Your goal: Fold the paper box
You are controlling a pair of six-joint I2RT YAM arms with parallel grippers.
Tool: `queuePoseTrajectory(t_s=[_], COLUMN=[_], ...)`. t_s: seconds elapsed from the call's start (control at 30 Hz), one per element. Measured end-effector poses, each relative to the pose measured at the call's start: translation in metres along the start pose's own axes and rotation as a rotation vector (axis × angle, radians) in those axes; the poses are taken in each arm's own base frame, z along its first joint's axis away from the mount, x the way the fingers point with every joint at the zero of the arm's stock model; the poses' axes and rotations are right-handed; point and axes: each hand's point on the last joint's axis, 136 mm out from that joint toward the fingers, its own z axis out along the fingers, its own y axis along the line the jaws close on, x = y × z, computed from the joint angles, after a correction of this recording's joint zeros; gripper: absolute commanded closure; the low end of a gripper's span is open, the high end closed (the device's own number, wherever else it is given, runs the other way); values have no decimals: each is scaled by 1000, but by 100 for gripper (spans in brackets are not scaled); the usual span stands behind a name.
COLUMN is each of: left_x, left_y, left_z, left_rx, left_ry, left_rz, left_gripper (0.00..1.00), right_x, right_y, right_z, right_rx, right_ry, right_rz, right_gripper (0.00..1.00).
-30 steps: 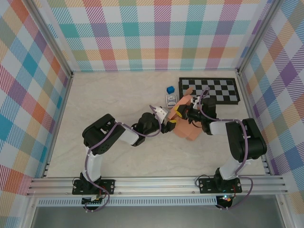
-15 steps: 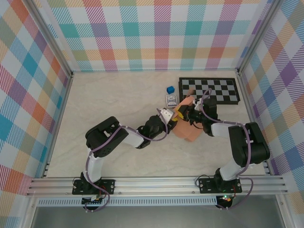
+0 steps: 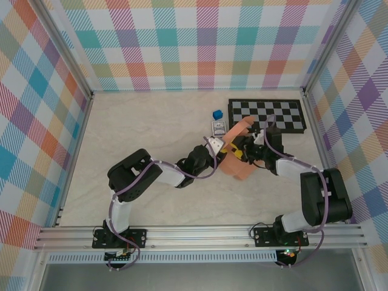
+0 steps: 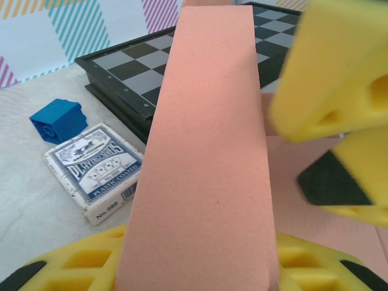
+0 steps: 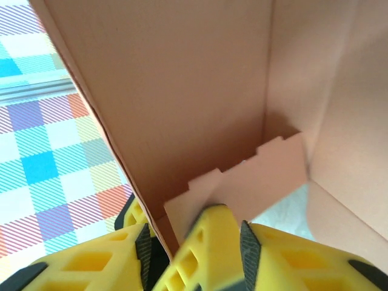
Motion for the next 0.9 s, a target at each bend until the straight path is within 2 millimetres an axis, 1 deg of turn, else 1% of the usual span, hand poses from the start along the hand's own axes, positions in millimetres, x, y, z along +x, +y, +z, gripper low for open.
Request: queuePoseTrajectory(t_s=[0.1,0.2,0.23,0.33,0.47,0.57,0.63,0.7,0.8,0.9], left_x=[-1,-2,-3,-3,-5,-9,-14,-18,-19,-17], left_y=[3,8,9,13,20,32,42,51,62,66], left_z=[-3,-6,-6,-8,-12,-17,-20,-22,-24,-25], left_rx=[-14,-23,-24,-29,-26,-18,-16,-24,-24,-20], left_ry=[19,37,41,53,77,105,126,139,165,188], left_rz=[24,44,48,52,39,-14,-65,-108,-170,-210], left_gripper=[68,68,68,68,68,69,69,70,71,72], right_x=[1,5,6,7,6,8,16,22,37,55], right_y=[-1,4,8,12,13,18,19,16,12,17], right_z=[-12,-26,-32,-46,-52,-52,-50,-47,-36,-16], right_rx=[25,42,45,69,101,89,62,42,-2,-60], right_ry=[-14,-46,-62,-105,-124,-137,-150,-156,-121,-57], right_rz=[-14,-63,-92,-222,-445,-653,-818,-943,-1131,-1305], right_gripper=[45,40,40,36,31,31,31,32,32,31])
